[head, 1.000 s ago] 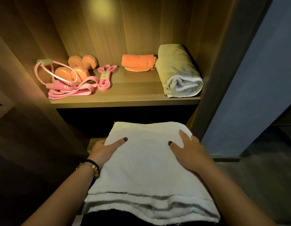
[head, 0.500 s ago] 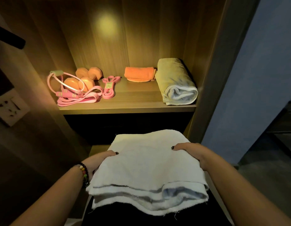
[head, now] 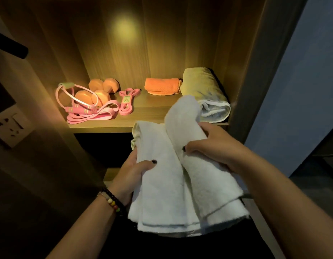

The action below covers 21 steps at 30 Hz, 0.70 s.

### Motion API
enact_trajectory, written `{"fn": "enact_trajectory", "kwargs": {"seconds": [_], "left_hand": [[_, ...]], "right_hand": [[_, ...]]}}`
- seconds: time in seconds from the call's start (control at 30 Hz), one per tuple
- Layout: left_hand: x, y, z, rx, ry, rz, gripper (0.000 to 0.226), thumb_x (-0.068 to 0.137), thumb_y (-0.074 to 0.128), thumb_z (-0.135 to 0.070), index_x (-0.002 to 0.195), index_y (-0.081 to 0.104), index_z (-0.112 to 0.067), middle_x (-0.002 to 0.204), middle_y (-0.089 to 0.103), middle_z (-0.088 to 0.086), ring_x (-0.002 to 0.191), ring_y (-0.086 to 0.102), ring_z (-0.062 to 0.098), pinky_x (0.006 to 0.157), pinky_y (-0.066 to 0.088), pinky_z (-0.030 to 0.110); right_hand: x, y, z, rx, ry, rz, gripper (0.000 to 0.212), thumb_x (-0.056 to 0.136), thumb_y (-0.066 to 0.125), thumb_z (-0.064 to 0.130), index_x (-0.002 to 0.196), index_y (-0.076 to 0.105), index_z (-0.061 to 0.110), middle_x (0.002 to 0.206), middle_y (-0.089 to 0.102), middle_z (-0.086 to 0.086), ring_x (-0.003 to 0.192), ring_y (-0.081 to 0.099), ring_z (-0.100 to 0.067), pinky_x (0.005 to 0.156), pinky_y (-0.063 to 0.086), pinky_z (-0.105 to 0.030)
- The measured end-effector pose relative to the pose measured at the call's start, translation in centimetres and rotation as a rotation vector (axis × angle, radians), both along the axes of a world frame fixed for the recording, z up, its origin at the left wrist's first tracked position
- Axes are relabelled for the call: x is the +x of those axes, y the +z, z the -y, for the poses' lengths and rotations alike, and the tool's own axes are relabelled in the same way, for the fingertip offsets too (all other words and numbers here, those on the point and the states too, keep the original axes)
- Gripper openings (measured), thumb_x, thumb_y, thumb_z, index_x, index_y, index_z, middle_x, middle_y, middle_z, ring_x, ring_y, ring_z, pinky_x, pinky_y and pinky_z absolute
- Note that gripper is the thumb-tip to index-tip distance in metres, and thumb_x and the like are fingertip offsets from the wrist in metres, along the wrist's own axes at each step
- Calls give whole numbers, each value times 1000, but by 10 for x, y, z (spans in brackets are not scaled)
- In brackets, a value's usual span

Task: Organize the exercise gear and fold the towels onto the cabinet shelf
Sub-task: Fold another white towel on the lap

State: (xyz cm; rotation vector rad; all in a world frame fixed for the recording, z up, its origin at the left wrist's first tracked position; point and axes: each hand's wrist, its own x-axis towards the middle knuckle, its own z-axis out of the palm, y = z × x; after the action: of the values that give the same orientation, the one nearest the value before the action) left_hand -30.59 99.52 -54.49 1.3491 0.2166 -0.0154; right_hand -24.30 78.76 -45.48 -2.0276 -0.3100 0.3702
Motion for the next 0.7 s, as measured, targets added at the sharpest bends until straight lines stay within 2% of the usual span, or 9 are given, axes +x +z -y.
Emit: {"fn": "enact_trajectory", "kwargs": {"seconds": [0.1, 0.2, 0.23, 0.27, 0.3, 0.4, 0.5, 0.6, 0.7], "left_hand": [[-4, -2, 22, -95, 13, 10, 62, 73, 61, -10, 134, 52, -15, 119, 68, 12, 105, 66, 32, 77, 57, 41], [-15, 1, 34, -398, -91, -24, 51, 88, 56, -28, 136, 53, -12, 132, 59, 18, 118, 58, 36, 99, 48, 52], [-19, 2, 37, -478, -115, -31, 49, 93, 50, -36, 135, 55, -11, 134, 57, 18, 120, 56, 36, 102, 45, 51], [-22, 2, 39, -513, -126, -35, 50, 94, 47, -42, 133, 57, -11, 134, 57, 18, 119, 56, 36, 103, 44, 50], [-24, 1, 40, -518, -137, -32, 52, 92, 50, -45, 129, 61, -11, 130, 58, 19, 115, 58, 36, 100, 45, 48], [-25, -2, 46, -525, -153, 7, 62, 76, 76, -38, 120, 61, 2, 107, 57, 23, 92, 61, 33, 81, 54, 42], [-22, -10, 52, -417, -97, 27, 62, 71, 80, -13, 123, 52, 8, 101, 57, 23, 84, 62, 33, 74, 56, 42], [-18, -22, 49, -465, -37, -19, 63, 60, 68, -6, 117, 50, 11, 103, 57, 27, 90, 58, 42, 86, 48, 50], [-23, -37, 47, -569, 70, -66, 68, 52, 61, -8, 119, 61, 5, 123, 54, 33, 108, 51, 53, 101, 35, 62]], "right_hand": [[-13, -6, -10, -47, 67, 63, 58, 71, 74, 27, 126, 56, 33, 111, 61, 8, 98, 59, -13, 87, 52, -36], [-22, -20, -17, 76, 101, -36, 54, 85, 62, 29, 137, 49, 36, 114, 63, 9, 101, 60, -12, 93, 51, -33], [-24, -26, -18, 151, 105, -124, 52, 90, 57, 22, 139, 47, 35, 110, 65, 7, 96, 63, -13, 88, 54, -30], [-26, -31, -18, 225, 101, -194, 50, 94, 51, 13, 140, 47, 32, 124, 29, 1, 83, 66, -14, 77, 56, -26], [-27, -37, -18, 303, 93, -253, 51, 95, 46, 3, 140, 49, 27, 86, 40, 11, 67, 62, -11, 63, 53, -22], [-28, -48, -19, 497, 79, -380, 57, 92, 37, -14, 132, 58, 19, 76, 50, -7, 52, 48, -7, 50, 42, -19], [-27, -55, -19, 528, 71, -404, 58, 91, 36, -18, 128, 61, 18, 80, 53, -7, 58, 52, -10, 53, 48, -18], [-28, -61, -13, 609, 62, -425, 53, 89, 38, -20, 121, 65, 12, 89, 63, -11, 72, 62, -19, 64, 55, -24], [-29, -76, -1, 490, -25, -135, 42, 88, 51, -13, 108, 72, 16, 100, 71, -3, 95, 68, -15, 80, 55, -25]]}}
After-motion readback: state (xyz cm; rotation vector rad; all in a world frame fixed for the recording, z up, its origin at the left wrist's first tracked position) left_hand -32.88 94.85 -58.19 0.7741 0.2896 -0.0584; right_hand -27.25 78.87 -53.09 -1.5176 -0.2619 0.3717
